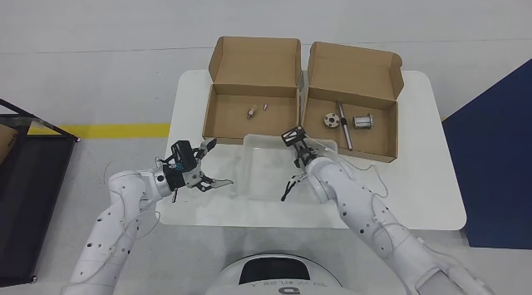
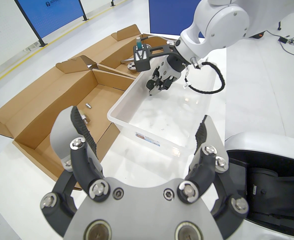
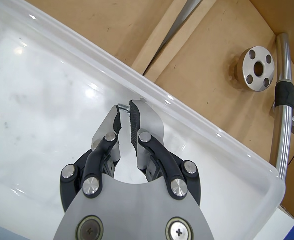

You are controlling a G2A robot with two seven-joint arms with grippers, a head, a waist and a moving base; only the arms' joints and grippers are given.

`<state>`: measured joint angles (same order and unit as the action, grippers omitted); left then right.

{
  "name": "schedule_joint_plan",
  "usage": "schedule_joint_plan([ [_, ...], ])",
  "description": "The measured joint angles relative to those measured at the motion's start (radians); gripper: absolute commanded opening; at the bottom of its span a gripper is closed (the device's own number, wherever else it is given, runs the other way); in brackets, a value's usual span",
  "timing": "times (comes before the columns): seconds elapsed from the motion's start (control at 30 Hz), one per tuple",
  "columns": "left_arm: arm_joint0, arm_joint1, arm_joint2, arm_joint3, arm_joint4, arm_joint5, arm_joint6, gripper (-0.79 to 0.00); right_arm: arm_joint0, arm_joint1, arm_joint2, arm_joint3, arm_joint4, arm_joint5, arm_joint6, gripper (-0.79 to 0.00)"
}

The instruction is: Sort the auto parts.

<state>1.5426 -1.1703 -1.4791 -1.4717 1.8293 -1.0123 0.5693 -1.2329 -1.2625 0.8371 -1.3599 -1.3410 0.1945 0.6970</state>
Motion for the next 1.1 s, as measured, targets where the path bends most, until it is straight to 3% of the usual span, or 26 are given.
schedule_joint_plan([
  [1.1, 0.000, 0.000, 0.000, 0.000, 0.000, 0.000, 0.000, 0.000, 0.006, -0.041, 0.020, 0.049, -0.031, 0.023, 0.003, -0.548],
])
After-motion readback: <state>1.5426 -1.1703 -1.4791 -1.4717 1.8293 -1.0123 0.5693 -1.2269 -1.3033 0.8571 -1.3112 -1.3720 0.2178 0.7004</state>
